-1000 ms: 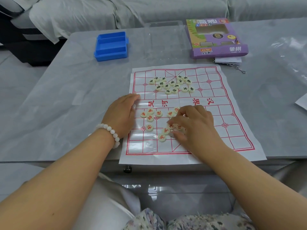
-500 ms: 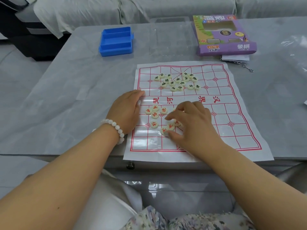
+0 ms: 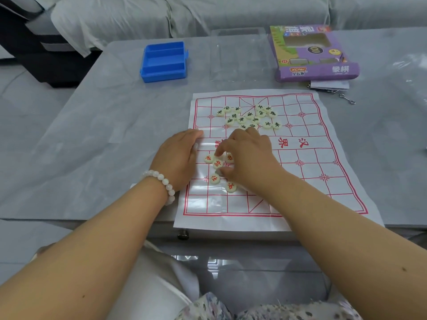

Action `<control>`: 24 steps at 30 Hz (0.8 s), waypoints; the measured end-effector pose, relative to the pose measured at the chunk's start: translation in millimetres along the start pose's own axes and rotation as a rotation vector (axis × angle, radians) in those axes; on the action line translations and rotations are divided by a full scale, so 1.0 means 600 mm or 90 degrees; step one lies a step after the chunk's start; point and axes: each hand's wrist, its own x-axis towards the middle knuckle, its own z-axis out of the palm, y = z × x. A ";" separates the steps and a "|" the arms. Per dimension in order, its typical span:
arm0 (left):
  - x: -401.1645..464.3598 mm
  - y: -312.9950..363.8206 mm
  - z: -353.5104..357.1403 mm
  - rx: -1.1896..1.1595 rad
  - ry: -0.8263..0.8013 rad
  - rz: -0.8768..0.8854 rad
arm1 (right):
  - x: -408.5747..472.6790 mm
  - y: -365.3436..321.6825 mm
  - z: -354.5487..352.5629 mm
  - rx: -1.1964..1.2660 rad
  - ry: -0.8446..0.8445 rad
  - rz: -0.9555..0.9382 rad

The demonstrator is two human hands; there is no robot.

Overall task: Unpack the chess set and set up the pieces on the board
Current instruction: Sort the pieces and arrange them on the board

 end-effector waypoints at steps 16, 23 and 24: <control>0.003 0.000 0.005 0.009 0.012 0.005 | -0.103 0.054 -0.082 0.135 -0.009 0.091; 0.007 0.000 0.006 0.045 -0.027 -0.011 | -0.170 0.075 -0.050 0.109 -0.075 0.143; 0.008 0.001 0.006 0.048 -0.032 -0.012 | -0.171 0.073 -0.048 0.104 -0.077 0.134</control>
